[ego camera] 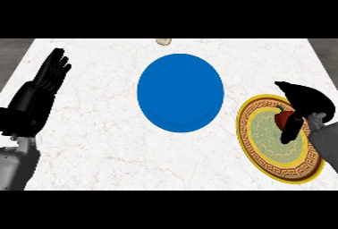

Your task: Pick the bell pepper from the plate and place it in the plate

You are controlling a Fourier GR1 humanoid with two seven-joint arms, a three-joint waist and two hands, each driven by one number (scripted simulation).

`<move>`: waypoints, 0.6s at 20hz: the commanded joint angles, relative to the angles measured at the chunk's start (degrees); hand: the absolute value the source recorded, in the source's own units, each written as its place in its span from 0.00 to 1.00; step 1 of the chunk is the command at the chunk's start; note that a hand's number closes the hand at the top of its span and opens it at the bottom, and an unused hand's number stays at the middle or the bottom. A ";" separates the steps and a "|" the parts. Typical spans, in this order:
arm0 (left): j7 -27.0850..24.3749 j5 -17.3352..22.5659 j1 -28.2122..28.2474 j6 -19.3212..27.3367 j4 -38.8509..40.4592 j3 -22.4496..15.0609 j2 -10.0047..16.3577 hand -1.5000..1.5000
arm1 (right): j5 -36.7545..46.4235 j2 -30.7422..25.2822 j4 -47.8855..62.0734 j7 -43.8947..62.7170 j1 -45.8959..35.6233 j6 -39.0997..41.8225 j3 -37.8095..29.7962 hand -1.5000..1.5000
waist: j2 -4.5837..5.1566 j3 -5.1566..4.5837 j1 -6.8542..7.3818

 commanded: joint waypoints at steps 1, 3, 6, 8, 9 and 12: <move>0.51 -1.23 1.56 -0.31 -1.51 0.38 -2.02 0.50 | 3.47 0.91 1.48 0.68 0.17 3.27 -2.46 0.00 | -0.06 0.00 -0.12; 0.59 -1.36 1.67 -2.04 -1.22 1.79 -1.33 0.50 | 5.11 2.53 6.14 -3.54 0.80 1.50 -4.50 0.00 | -0.01 0.01 -0.02; -0.96 -2.75 -0.87 -2.70 2.38 2.10 -3.03 0.50 | 7.15 3.70 6.33 -5.24 2.41 2.39 -5.34 0.00 | -0.01 0.01 -0.28; 2.02 -3.04 0.15 -2.03 -1.74 2.85 -2.84 0.50 | 9.50 6.98 8.96 -6.45 2.36 0.33 -5.10 0.00 | -0.03 0.02 -0.07; 0.97 -3.03 -4.19 -2.72 3.67 3.70 -2.74 0.50 | 10.89 7.06 15.68 -9.60 -1.46 0.54 -5.29 0.00 | 0.12 0.02 0.02; 1.16 -3.16 -1.85 -4.01 1.54 4.03 -3.91 0.50 | 11.07 8.18 11.00 -7.74 2.11 3.06 -7.19 0.00 | -0.02 0.01 -0.24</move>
